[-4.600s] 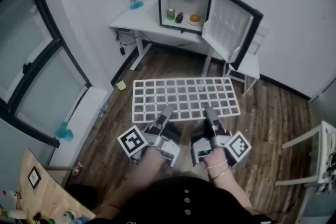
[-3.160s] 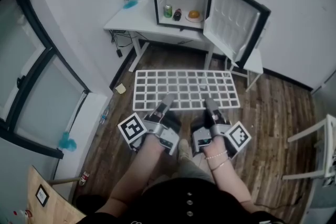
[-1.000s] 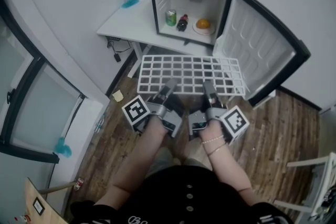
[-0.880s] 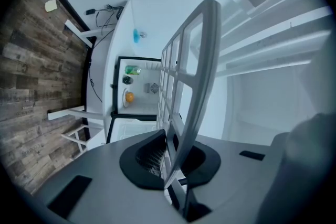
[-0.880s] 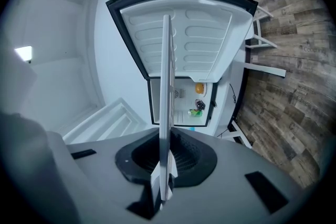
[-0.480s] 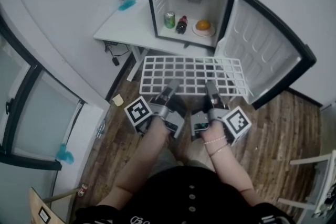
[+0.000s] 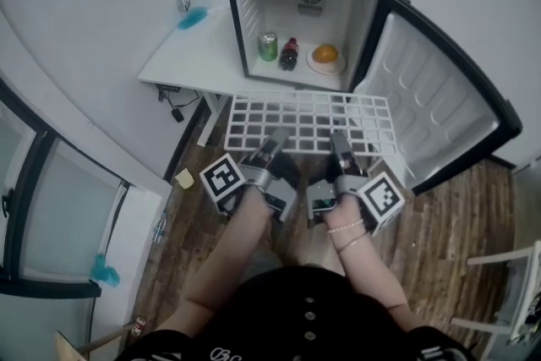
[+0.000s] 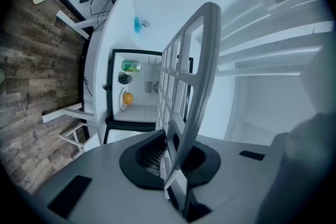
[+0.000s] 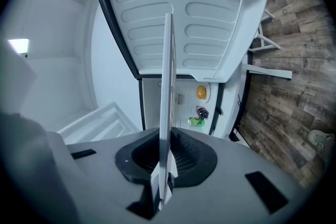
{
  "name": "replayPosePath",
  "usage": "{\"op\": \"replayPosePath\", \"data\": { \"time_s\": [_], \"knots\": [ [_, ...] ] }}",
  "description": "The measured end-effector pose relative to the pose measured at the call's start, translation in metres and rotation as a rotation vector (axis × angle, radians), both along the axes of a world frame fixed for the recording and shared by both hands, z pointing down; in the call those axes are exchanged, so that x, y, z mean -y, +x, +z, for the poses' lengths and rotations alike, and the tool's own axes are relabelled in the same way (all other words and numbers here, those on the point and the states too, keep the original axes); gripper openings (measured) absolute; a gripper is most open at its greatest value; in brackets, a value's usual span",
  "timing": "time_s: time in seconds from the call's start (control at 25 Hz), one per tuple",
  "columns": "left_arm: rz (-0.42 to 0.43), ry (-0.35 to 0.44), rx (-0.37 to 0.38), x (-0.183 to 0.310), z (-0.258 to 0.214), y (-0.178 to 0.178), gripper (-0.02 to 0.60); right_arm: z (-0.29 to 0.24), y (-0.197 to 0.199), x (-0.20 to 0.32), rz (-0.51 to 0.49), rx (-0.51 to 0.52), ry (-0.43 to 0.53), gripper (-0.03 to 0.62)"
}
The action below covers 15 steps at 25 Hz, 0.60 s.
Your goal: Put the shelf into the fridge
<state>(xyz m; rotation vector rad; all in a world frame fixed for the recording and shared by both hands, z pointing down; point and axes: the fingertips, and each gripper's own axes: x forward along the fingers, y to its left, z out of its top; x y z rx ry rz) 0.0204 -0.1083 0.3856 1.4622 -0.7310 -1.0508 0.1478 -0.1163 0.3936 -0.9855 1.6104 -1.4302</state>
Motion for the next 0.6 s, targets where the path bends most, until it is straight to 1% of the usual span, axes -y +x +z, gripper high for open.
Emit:
{"op": "replayPosePath", "data": {
  "time_s": [0.32,0.6],
  "knots": [
    [0.050,-0.004,0.016,0.057,-0.005,-0.022,0.034,-0.003,-0.021,0.051,0.065,0.031,-0.019,0.034],
    [0.099,-0.020,0.012,0.105,-0.003,-0.043,0.034,-0.003,-0.042,0.093,0.131,0.030,-0.035,0.034]
  ]
}}
